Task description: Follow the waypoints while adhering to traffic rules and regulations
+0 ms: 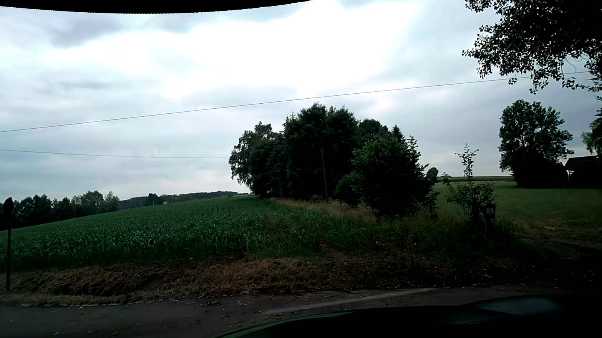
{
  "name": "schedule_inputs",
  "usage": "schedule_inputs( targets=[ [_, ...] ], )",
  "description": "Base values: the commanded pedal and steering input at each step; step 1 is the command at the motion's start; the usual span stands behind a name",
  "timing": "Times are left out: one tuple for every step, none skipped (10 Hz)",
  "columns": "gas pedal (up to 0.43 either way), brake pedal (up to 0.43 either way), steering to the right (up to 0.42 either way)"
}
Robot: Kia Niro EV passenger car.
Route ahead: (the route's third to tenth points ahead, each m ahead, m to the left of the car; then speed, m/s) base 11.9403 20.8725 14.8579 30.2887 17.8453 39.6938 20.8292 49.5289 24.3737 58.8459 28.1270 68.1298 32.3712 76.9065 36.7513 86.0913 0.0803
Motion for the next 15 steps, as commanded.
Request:
schedule_inputs(
  targets=[
    [0.039,0.000,0.051],
    [0.118,0.000,-0.029],
    [0.130,0.000,-0.078],
    [0.138,0.000,-0.119],
    [0.157,0.000,-0.174],
    [0.169,0.000,-0.243],
    [0.169,0.000,-0.296],
    [0.169,0.000,-0.349],
    [0.169,0.000,-0.408],
    [0.169,0.000,-0.468],
    [0.169,0.000,-0.519],
    [0.169,0.000,-0.552],
    [0.169,0.000,-0.554],
    [0.169,0.000,-0.563],
    [0.169,0.000,-0.590]
  ],
)
